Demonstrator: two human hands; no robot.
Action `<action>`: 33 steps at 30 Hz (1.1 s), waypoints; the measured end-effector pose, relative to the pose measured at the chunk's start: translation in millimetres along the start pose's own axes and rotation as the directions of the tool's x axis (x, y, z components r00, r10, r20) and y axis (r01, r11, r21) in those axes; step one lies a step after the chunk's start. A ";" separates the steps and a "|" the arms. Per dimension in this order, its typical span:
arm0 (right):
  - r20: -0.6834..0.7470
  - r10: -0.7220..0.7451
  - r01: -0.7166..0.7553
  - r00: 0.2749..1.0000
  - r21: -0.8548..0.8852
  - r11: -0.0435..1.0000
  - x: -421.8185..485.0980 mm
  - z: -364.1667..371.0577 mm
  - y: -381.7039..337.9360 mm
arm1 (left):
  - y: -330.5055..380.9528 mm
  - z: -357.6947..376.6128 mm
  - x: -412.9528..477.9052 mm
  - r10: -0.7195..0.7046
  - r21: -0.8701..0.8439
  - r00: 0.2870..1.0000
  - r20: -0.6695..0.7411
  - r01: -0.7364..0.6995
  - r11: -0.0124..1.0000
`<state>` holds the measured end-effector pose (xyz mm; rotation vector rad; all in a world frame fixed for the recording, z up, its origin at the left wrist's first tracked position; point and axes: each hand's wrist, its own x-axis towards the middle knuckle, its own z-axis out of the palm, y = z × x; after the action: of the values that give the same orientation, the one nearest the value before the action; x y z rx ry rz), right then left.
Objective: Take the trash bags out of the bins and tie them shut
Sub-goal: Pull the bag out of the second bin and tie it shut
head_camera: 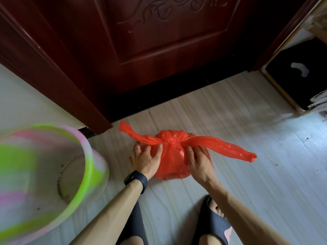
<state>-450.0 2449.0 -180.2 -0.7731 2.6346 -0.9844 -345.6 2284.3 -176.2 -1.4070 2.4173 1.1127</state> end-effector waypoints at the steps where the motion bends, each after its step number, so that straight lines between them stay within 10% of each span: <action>1: 0.003 0.051 -0.051 0.999 0.062 0.997 5.9 -2.0 -5.8 | 1.6 1.3 6.8 0.038 -0.009 0.999 -0.017 -0.038 0.999; 7: 0.020 0.045 -0.047 0.999 0.159 0.986 34.6 2.1 -24.2 | 16.5 13.8 19.0 0.255 -0.103 0.931 -0.262 -0.290 0.952; 16: 0.177 0.298 -0.329 0.938 0.181 0.927 55.9 4.3 -24.5 | 27.7 19.7 18.7 0.249 0.025 0.919 -0.307 -0.254 0.967; 28: 0.516 0.248 -0.524 0.820 0.502 0.688 54.8 -15.5 -35.2 | 20.8 12.5 35.9 0.757 0.399 0.606 -0.245 -0.648 0.649; 33: 0.344 0.505 -0.611 0.791 0.411 0.677 62.5 -1.5 -32.3 | 29.8 17.3 26.2 0.875 0.483 0.429 -0.223 -0.731 0.482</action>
<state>-490.1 2395.0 -159.3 0.0791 2.0552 -1.2278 -388.0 2286.0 -184.7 -0.2699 3.5772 0.3900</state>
